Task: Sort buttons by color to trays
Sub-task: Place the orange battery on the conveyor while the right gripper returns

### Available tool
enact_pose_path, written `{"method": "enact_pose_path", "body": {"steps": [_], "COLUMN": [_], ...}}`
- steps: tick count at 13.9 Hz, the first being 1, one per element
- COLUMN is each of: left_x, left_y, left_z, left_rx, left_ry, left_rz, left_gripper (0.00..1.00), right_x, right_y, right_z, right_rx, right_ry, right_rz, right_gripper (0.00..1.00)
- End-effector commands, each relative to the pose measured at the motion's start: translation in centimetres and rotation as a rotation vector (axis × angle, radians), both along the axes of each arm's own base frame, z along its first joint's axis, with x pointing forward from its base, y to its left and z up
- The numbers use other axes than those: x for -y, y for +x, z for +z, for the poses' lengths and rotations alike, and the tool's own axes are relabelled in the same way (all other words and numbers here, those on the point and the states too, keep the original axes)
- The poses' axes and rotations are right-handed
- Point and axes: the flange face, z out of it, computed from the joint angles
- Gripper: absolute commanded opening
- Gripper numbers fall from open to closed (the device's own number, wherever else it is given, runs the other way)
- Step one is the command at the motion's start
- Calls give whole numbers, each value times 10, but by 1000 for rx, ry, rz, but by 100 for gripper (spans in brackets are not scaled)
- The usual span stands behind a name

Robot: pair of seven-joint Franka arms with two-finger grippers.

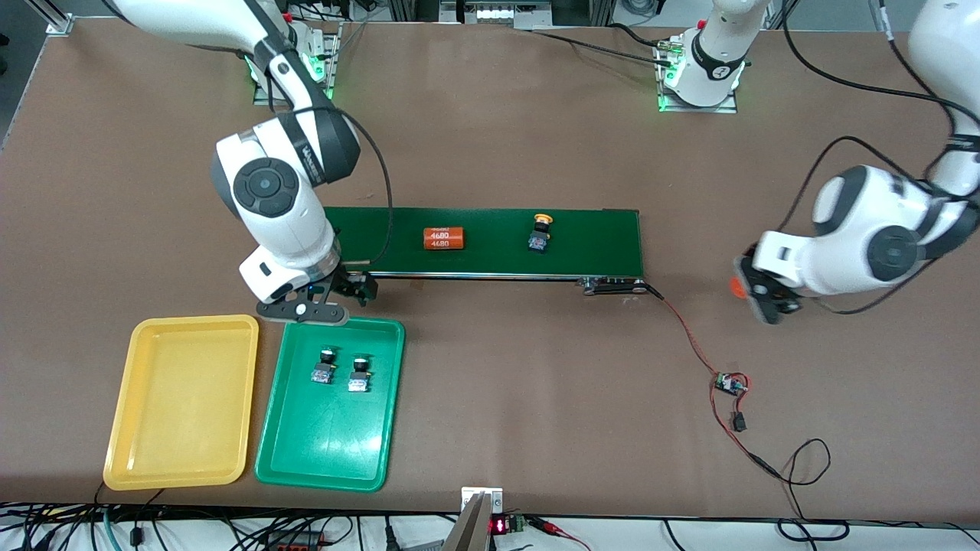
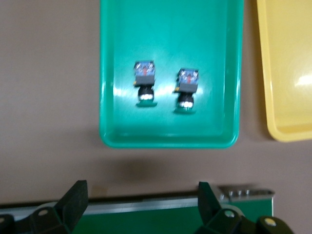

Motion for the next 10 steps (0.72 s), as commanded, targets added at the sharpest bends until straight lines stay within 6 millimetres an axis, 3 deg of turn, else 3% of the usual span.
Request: {"method": "enact_pose_path", "body": {"steps": [1,3,7,10], "left_x": [75,134,209,227], "left_y": [-14,-30,-64,-83], "left_z": [22,33,25,10], "left_rx": [24,48,39,27], "left_ry": [35,49,34,36], "left_rz": [-164,-269,-474,-533], "left_gripper": [0,0,0,0], "right_x": [3,0,-5,-30], "right_y": [-24,-44,-93,-131], "right_z": [18,23,16,-4], "right_rx": [-19,-24,-24,3], "right_ry": [0,-12,-35,-4], "right_rz": [-11,3,1,-59], "right_gripper": [100,100,100,100]}}
